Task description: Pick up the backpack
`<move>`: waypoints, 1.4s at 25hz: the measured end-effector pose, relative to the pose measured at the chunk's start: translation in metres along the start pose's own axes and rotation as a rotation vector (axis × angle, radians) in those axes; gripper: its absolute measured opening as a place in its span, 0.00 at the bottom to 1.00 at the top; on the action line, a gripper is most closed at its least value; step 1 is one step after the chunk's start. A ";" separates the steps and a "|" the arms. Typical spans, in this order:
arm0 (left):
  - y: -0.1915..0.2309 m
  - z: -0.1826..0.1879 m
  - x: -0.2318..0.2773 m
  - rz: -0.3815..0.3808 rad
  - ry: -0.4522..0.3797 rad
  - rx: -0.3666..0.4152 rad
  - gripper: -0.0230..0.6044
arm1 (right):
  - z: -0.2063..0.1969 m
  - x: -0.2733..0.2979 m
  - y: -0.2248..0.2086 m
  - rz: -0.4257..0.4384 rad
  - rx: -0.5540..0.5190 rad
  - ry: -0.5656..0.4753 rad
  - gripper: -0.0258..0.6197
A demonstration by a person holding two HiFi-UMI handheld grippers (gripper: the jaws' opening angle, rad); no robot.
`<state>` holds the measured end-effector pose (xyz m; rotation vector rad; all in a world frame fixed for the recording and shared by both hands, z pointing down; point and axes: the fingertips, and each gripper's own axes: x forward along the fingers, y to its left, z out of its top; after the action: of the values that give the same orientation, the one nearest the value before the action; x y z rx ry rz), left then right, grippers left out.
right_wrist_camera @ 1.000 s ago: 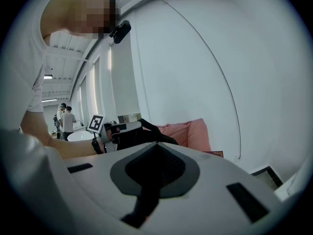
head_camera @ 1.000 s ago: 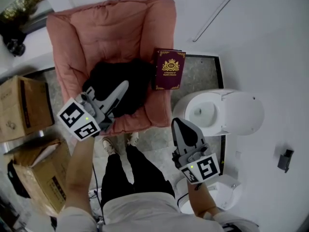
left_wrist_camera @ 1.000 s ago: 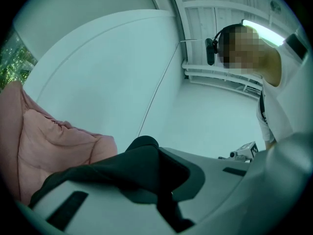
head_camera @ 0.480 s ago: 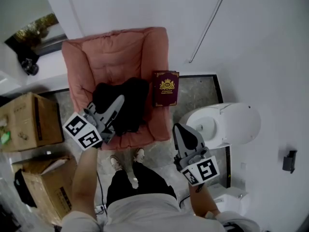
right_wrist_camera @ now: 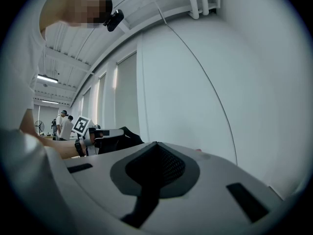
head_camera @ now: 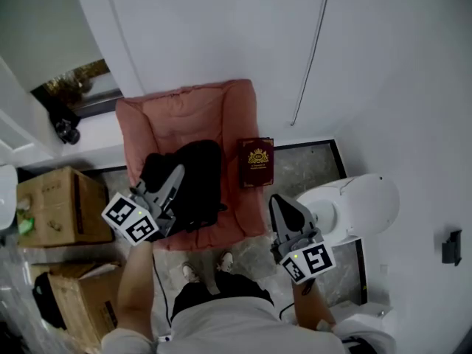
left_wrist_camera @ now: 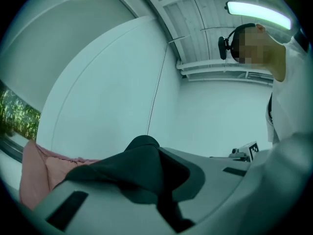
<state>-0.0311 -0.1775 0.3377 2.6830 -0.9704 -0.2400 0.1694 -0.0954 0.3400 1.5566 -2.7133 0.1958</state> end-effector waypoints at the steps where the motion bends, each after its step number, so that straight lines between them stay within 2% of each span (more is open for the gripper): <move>1: -0.003 0.004 -0.003 0.010 -0.001 0.017 0.07 | 0.006 -0.001 0.000 0.001 -0.006 -0.011 0.07; 9: -0.012 0.039 -0.035 0.098 -0.037 0.064 0.07 | 0.028 -0.013 -0.004 -0.015 -0.018 -0.055 0.07; 14: -0.018 0.047 -0.058 0.216 -0.071 0.104 0.07 | 0.030 -0.017 -0.005 -0.021 -0.015 -0.068 0.07; 20: -0.007 0.051 -0.086 0.331 -0.078 0.113 0.07 | 0.037 -0.020 -0.009 -0.027 -0.033 -0.075 0.07; 25: -0.012 0.055 -0.104 0.377 -0.061 0.154 0.07 | 0.038 -0.021 -0.013 -0.034 -0.038 -0.078 0.07; 35: -0.019 0.086 -0.153 0.470 -0.134 0.213 0.07 | 0.049 -0.008 -0.008 -0.010 -0.066 -0.073 0.07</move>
<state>-0.1575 -0.0824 0.2597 2.5425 -1.7152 -0.2273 0.1829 -0.0981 0.2915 1.5905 -2.7351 0.0497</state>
